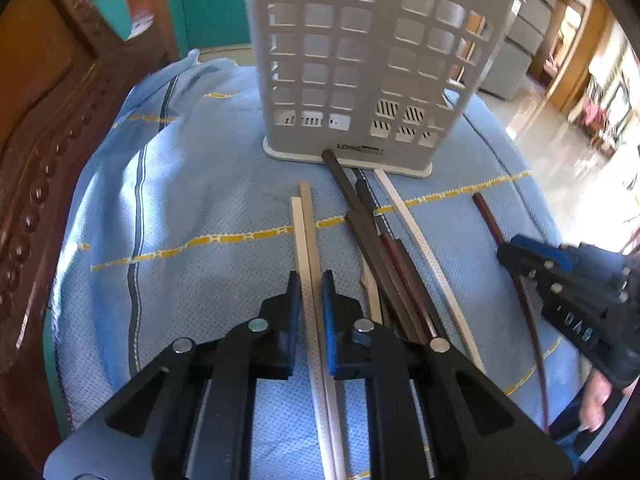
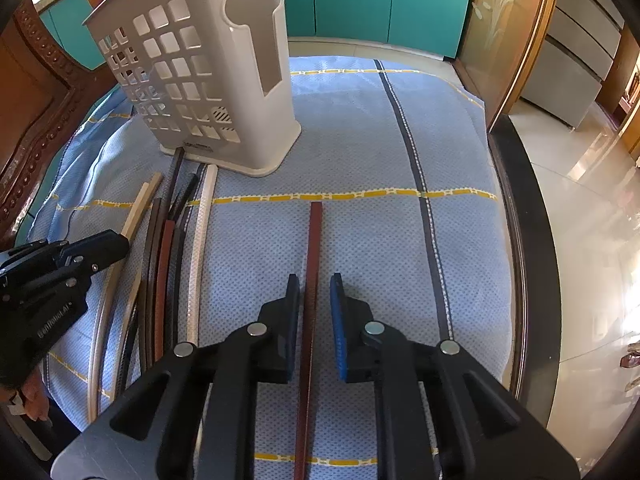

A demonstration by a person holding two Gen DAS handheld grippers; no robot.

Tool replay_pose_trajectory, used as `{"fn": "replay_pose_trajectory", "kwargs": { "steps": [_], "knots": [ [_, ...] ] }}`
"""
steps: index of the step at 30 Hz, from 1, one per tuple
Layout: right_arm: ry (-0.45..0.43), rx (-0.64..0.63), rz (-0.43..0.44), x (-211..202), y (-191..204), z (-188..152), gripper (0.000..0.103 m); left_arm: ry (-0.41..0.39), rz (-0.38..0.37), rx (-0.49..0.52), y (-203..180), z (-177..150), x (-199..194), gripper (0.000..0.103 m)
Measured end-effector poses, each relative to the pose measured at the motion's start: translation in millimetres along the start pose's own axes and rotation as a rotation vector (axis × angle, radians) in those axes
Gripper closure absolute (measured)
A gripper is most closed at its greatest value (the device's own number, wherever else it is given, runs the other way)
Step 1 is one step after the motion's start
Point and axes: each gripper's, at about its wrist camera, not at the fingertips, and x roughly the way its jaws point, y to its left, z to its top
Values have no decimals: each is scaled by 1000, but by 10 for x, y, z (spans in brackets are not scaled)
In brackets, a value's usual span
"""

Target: Organize utensils

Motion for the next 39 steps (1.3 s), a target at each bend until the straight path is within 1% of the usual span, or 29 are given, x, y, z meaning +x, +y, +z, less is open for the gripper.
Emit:
{"fn": "replay_pose_trajectory", "kwargs": {
  "steps": [1, 2, 5, 7, 11, 14, 16, 17, 18, 20, 21, 24, 26, 28, 30, 32, 39],
  "knots": [
    [1, 1, 0, 2, 5, -5, 87, -7, -10, -15, 29, 4, -12, 101],
    [1, 2, 0, 3, 3, -9, 87, -20, -15, -17, 42, 10, -39, 102],
    [1, 7, 1, 6, -1, -8, 87, -77, -32, -4, 26, 21, -175, 102],
    [2, 4, -2, 13, 1, -6, 87, -93, -36, 1, 15, 14, -227, 102],
    [0, -5, -2, 16, 27, -8, 82, -76, -9, -3, 38, 17, -189, 102],
    [0, -7, -3, 13, 41, -14, 80, -52, -6, -12, 52, -11, -138, 98],
    [-1, -7, -2, 12, 44, -15, 80, -50, 1, -10, 56, -2, -116, 93],
    [0, -7, -3, 13, 44, -13, 79, -50, 2, -11, 69, 0, -107, 87],
    [0, -7, -3, 13, 44, -13, 79, -48, 3, -16, 78, 3, -99, 78],
    [-1, -6, -3, 15, 41, -11, 77, -47, 1, -29, 107, -2, -71, 68],
    [-1, -4, -3, 15, 41, -10, 75, -44, -2, -38, 133, 3, -55, 64],
    [0, 0, -2, 12, 40, -13, 72, -38, -6, -47, 176, 15, -38, 62],
    [0, 0, -2, 13, 32, -7, 71, -29, 5, -40, 180, 5, -20, 62],
    [0, -2, -2, 13, 35, -7, 70, -14, 13, -36, 195, 2, 26, 62],
    [0, -5, -3, 12, 43, -6, 68, 10, 3, -45, 220, -4, 94, 62],
    [0, -5, -2, 8, 38, -9, 68, 12, -9, -51, 230, -14, 102, 61],
    [2, 6, 3, 4, 11, -8, 67, -1, 13, -26, 241, 7, 139, 61]
  ]
}}
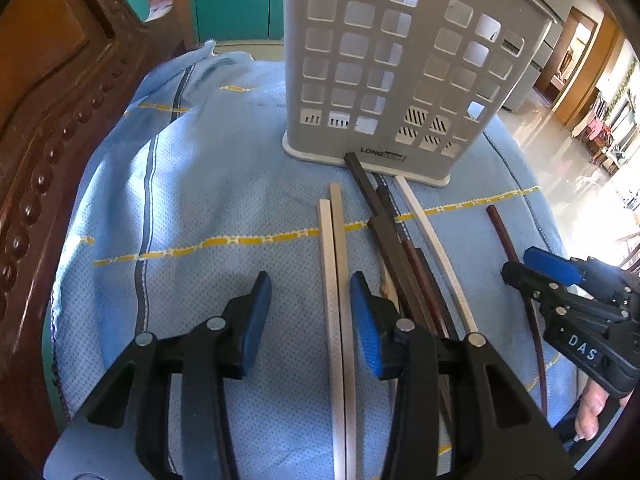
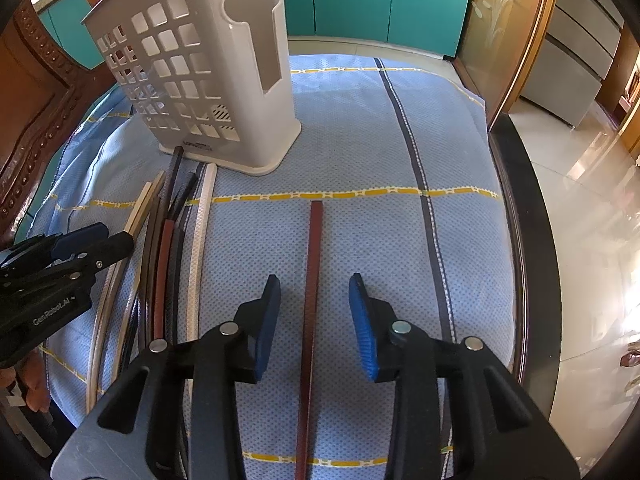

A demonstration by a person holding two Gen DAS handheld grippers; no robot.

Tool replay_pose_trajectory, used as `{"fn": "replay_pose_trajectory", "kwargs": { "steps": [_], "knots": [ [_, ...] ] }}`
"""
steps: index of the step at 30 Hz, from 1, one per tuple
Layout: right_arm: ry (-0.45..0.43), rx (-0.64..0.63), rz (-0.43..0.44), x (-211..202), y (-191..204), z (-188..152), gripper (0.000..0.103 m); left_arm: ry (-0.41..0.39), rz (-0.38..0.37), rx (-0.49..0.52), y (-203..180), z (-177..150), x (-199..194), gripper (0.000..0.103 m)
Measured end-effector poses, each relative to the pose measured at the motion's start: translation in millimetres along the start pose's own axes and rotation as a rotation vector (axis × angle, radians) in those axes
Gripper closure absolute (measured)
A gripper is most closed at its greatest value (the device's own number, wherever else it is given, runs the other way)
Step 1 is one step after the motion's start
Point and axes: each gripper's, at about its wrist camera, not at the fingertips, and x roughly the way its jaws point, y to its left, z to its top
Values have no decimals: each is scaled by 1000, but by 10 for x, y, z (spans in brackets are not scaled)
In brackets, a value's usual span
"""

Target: Organize utensils

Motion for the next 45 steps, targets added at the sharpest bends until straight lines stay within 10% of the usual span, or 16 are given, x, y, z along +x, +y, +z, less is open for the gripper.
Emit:
{"fn": "replay_pose_trajectory", "kwargs": {
  "steps": [5, 8, 14, 22, 41, 45],
  "knots": [
    [0, 1, 4, -8, -16, 8, 66, -3, -1, 0, -20, 15, -7, 61],
    [2, 2, 3, -7, -19, 12, 66, -4, 9, 30, -96, -29, -36, 89],
    [4, -3, 0, 0, -7, 2, 66, -20, 1, 16, -109, -56, -70, 90],
    [6, 2, 1, 3, -20, 8, 65, -100, -117, -42, -29, -58, -398, 87],
    [-5, -56, -40, 9, 93, -23, 64, -8, 61, 53, -118, -53, -13, 79],
    [-11, -67, -36, 9, 122, -27, 69, 9, 56, 52, -145, -54, -26, 65]
  ]
}}
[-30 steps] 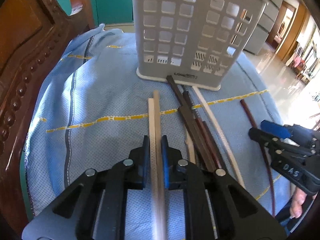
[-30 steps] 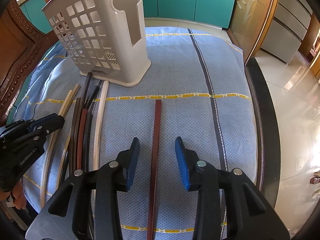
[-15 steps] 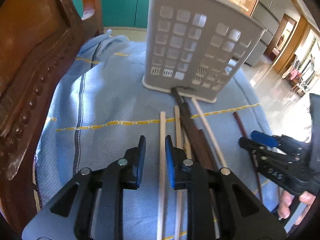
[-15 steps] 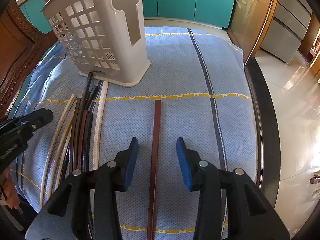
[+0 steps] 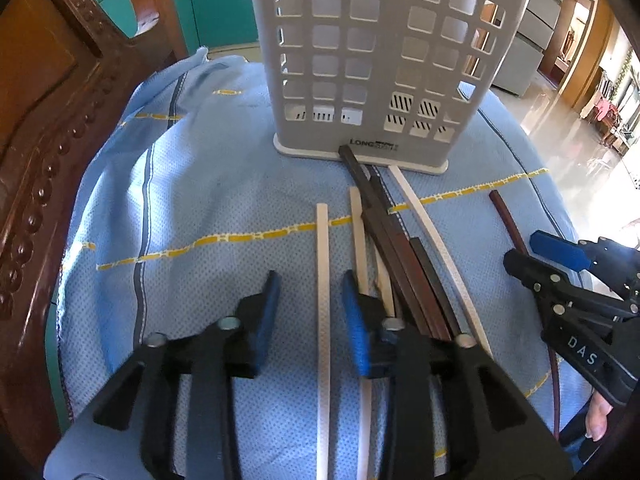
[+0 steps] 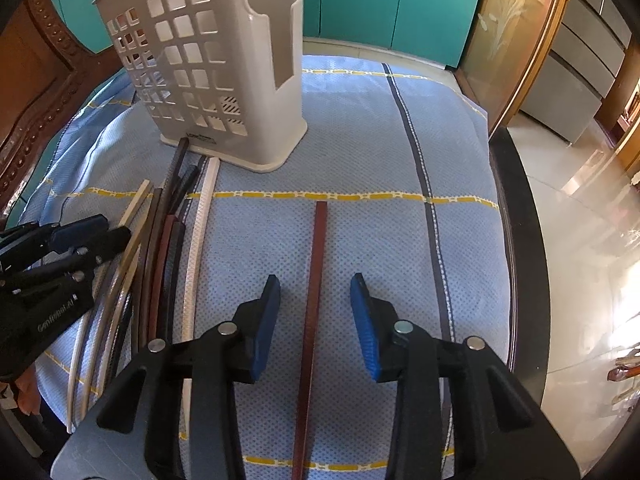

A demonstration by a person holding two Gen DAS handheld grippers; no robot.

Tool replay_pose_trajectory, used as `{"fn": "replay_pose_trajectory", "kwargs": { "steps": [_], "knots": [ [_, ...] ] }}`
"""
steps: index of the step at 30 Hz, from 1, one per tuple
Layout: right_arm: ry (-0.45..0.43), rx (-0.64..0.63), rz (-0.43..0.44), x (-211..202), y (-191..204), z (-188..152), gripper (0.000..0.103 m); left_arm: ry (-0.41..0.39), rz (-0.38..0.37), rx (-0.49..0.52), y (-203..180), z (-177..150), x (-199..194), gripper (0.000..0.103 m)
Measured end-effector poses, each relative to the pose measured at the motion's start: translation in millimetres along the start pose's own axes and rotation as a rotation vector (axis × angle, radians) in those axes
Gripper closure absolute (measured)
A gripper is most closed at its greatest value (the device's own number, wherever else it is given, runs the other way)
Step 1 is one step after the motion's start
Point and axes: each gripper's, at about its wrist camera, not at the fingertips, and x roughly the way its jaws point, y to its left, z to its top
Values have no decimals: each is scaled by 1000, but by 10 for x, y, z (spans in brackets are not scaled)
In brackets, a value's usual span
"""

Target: Organize utensils

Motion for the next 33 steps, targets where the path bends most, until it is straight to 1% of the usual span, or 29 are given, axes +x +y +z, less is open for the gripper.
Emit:
{"fn": "replay_pose_trajectory", "kwargs": {
  "steps": [2, 4, 5, 6, 7, 9, 10, 12, 15, 21, 24, 29, 33],
  "knots": [
    [-1, 2, 3, -4, 9, 2, 70, 0, 3, 11, -10, -12, -10, 64],
    [-3, 5, 8, -18, 35, -4, 75, 1, -1, 8, 3, -26, -24, 64],
    [-4, 6, 14, -26, 42, -6, 83, 1, -2, 10, -16, -42, -40, 64],
    [-4, 10, 25, -34, 44, -10, 93, 2, -1, 12, -11, -45, -37, 65],
    [-3, 16, 39, -43, 40, -16, 96, 0, -3, 9, -9, -54, -44, 69],
    [-5, 23, 51, -64, 40, -25, 96, -1, -7, 18, -6, -34, -48, 94],
    [-9, 28, 56, -76, 34, -25, 96, -2, -7, 16, -6, -41, -52, 96],
    [-31, 35, 65, -141, 23, -15, 97, -6, -8, 12, -8, -42, -70, 96],
    [-106, 32, 63, -320, -11, 15, 97, -43, -8, 7, -1, -36, -168, 96],
    [-282, 3, 92, -746, -23, -3, 97, -177, -37, -22, 54, -36, -603, 96],
    [-342, 4, 111, -879, -56, -2, 97, -250, -45, -32, 86, -46, -819, 96],
    [-389, 5, 160, -1088, -94, -29, 97, -307, -77, -53, 148, 0, -1040, 96],
    [-449, 6, 212, -1385, -153, -86, 96, -355, -109, -58, 183, 33, -1283, 96]
  ]
}}
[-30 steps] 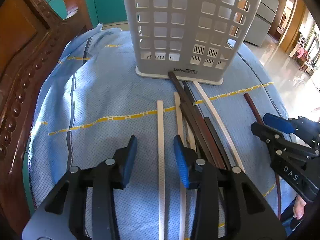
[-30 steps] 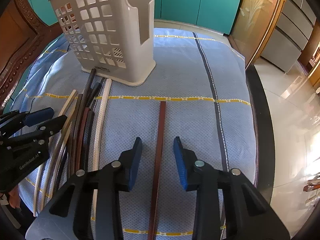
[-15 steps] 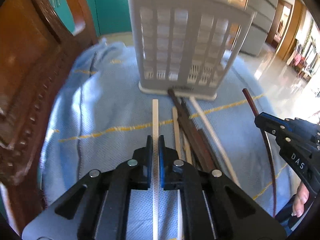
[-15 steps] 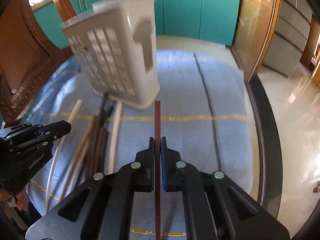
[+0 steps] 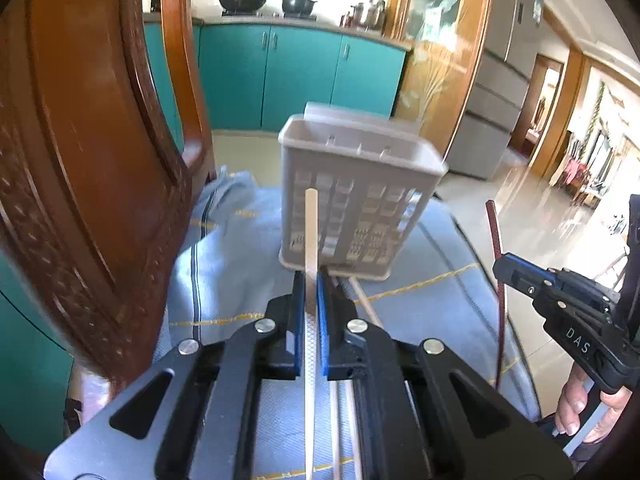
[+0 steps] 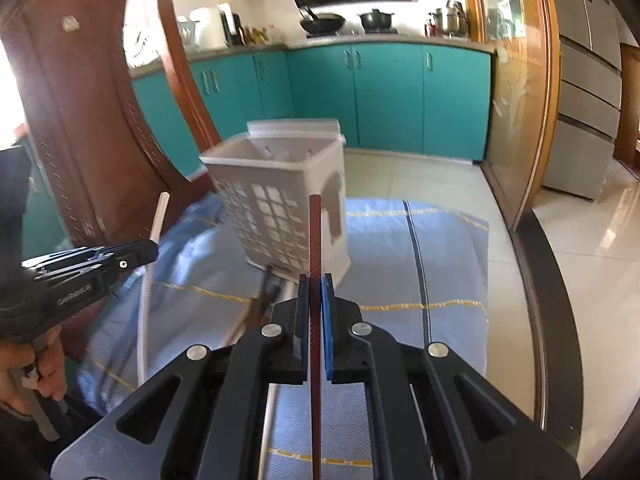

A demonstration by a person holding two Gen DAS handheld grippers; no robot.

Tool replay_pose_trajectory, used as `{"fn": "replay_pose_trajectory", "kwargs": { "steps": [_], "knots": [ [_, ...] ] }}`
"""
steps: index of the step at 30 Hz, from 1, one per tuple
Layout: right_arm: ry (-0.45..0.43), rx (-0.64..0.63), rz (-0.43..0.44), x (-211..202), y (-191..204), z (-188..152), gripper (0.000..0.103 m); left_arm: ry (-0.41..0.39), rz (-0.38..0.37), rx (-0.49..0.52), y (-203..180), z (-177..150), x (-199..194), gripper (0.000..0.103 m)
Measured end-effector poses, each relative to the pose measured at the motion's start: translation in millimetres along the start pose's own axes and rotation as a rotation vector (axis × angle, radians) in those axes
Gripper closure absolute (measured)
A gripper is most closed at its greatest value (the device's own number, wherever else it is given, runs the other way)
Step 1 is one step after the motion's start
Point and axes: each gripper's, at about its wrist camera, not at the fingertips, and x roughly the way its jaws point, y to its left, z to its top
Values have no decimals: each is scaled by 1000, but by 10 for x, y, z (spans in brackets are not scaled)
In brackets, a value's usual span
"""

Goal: Organize utensils
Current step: 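Lift both held chopsticks and carry them above the white basket, then lower both chopsticks into the basket and open both tools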

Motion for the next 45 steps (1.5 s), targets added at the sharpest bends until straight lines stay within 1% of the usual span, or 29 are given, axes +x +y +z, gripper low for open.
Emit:
{"fn": "replay_pose_trajectory", "kwargs": {
  "steps": [3, 7, 12, 14, 16, 18, 19, 21, 25, 27, 28, 30, 32, 34, 37, 42, 45],
  "knots": [
    [-53, 23, 33, -252, -28, 89, 96, -53, -25, -6, -36, 88, -276, 96],
    [-109, 45, 45, -517, -53, 262, 96, -140, -37, 8, -77, 239, -628, 96],
    [-164, 61, 67, -695, -30, 638, 96, -220, -58, 7, -118, 554, -943, 96],
    [-178, 84, 76, -702, -31, 809, 96, -266, -62, 3, -136, 731, -1025, 96],
    [-216, 112, 102, -723, -15, 1024, 96, -316, -72, -12, -129, 909, -1112, 96],
    [-273, 136, 108, -728, 3, 1239, 96, -359, -83, -34, -100, 1051, -1166, 96],
    [-293, 145, 103, -712, -2, 1319, 96, -389, -82, -50, -79, 1137, -1184, 96],
    [-332, 178, 84, -673, -23, 1472, 96, -418, -70, -78, -33, 1263, -1159, 96],
    [-394, 253, 55, -563, -109, 1654, 96, -476, -38, -147, 75, 1499, -976, 96],
    [-416, 282, 53, -498, -156, 1717, 96, -492, -13, -145, 74, 1558, -860, 96],
    [-429, 281, 47, -450, -177, 1737, 96, -493, 21, -127, 44, 1559, -763, 96],
    [-450, 259, 13, -366, -170, 1752, 96, -480, 58, -103, 35, 1543, -608, 96],
    [-451, 226, -50, -205, -136, 1715, 96, -451, 68, -96, 62, 1543, -457, 96],
    [-413, 207, -83, -21, -129, 1640, 96, -407, 69, -97, 68, 1527, -280, 96],
    [-348, 189, -97, 184, -131, 1511, 96, -359, 85, -85, 44, 1484, -67, 96],
    [-284, 141, -106, 334, -69, 1263, 96, -307, 101, -64, 5, 1381, 163, 96],
    [-266, 126, -110, 345, -22, 1187, 96, -289, 95, -62, 7, 1312, 228, 96]
  ]
}}
